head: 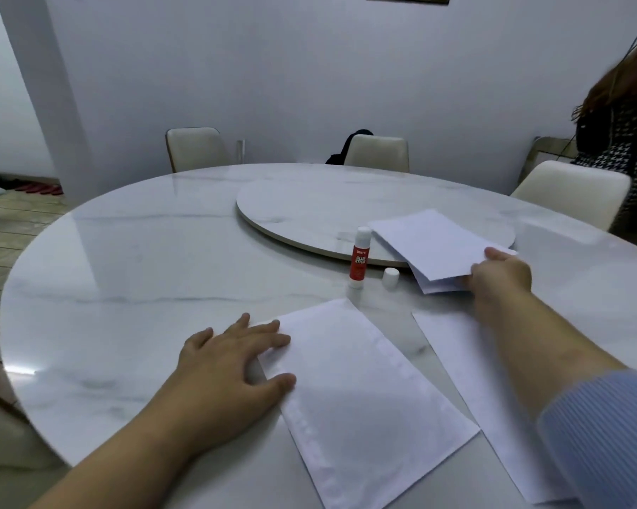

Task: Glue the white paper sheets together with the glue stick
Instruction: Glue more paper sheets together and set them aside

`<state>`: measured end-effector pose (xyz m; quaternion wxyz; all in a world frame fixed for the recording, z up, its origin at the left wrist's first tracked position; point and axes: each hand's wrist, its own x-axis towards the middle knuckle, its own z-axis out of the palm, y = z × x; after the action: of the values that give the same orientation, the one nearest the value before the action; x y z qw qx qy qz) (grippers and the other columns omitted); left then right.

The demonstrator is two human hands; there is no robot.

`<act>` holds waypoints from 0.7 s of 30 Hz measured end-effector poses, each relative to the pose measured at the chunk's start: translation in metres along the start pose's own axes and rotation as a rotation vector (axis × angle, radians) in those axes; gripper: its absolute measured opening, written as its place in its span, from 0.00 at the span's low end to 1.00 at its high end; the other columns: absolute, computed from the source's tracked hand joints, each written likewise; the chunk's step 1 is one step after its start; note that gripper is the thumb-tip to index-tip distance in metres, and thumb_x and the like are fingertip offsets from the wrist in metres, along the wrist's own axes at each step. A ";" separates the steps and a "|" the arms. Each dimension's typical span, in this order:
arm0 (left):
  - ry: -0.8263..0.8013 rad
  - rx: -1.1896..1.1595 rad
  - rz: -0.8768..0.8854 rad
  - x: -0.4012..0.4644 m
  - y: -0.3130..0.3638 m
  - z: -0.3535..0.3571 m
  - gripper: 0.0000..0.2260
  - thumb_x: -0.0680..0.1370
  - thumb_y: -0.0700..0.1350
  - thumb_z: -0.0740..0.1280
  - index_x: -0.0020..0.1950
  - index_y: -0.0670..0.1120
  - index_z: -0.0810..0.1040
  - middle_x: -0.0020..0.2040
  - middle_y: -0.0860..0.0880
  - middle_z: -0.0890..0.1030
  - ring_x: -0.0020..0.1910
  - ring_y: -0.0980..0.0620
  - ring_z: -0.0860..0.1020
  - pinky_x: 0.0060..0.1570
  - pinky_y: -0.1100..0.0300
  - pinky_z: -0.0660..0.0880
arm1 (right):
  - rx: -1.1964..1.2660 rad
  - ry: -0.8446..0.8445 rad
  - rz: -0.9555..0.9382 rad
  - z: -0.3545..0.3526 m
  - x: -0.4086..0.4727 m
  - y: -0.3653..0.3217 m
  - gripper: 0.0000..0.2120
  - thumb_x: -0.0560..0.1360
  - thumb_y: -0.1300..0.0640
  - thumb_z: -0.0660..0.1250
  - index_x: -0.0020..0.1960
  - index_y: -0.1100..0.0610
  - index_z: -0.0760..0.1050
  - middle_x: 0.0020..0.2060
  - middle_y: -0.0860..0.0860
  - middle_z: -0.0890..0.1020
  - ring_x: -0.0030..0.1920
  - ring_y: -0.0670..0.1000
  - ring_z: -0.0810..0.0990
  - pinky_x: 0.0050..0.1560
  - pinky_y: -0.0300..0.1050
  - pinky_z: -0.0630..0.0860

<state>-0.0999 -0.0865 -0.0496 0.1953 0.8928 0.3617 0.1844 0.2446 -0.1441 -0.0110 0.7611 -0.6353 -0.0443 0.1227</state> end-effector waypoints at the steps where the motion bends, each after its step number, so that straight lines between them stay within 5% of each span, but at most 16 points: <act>1: 0.000 0.001 -0.001 0.000 0.000 0.000 0.21 0.72 0.63 0.61 0.64 0.66 0.67 0.71 0.70 0.59 0.72 0.69 0.49 0.72 0.57 0.43 | -0.028 -0.014 0.002 0.001 0.001 0.005 0.22 0.74 0.69 0.59 0.66 0.56 0.73 0.63 0.62 0.76 0.54 0.59 0.78 0.52 0.48 0.74; 10: -0.019 0.009 -0.001 -0.001 0.001 0.000 0.20 0.72 0.63 0.60 0.64 0.67 0.66 0.70 0.71 0.59 0.70 0.71 0.48 0.72 0.57 0.42 | -0.353 0.063 -0.077 -0.001 0.009 0.012 0.24 0.76 0.67 0.60 0.71 0.56 0.68 0.69 0.54 0.72 0.65 0.56 0.73 0.56 0.38 0.66; 13: -0.022 0.009 0.000 -0.001 0.001 0.000 0.20 0.71 0.64 0.59 0.63 0.68 0.66 0.70 0.72 0.58 0.70 0.72 0.48 0.72 0.58 0.43 | -0.539 0.125 -0.136 -0.004 0.001 0.009 0.24 0.74 0.59 0.66 0.69 0.56 0.69 0.70 0.57 0.65 0.63 0.59 0.72 0.53 0.45 0.69; 16: -0.022 0.017 0.001 -0.001 0.002 0.000 0.20 0.73 0.62 0.59 0.65 0.67 0.65 0.70 0.72 0.57 0.71 0.71 0.47 0.72 0.57 0.42 | -0.662 0.267 -0.333 0.003 -0.014 0.008 0.23 0.69 0.52 0.72 0.62 0.56 0.73 0.69 0.56 0.62 0.63 0.60 0.68 0.62 0.53 0.69; 21: -0.039 -0.013 0.011 -0.001 0.001 -0.001 0.19 0.78 0.53 0.57 0.68 0.66 0.62 0.71 0.71 0.51 0.70 0.72 0.42 0.72 0.58 0.40 | -0.844 -0.070 -0.551 0.036 -0.041 0.001 0.26 0.66 0.40 0.73 0.60 0.51 0.76 0.68 0.52 0.62 0.69 0.56 0.62 0.66 0.52 0.61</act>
<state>-0.1002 -0.0873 -0.0486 0.2071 0.8969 0.3517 0.1703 0.1974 -0.1196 -0.0016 0.4403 -0.8478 -0.2816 -0.0899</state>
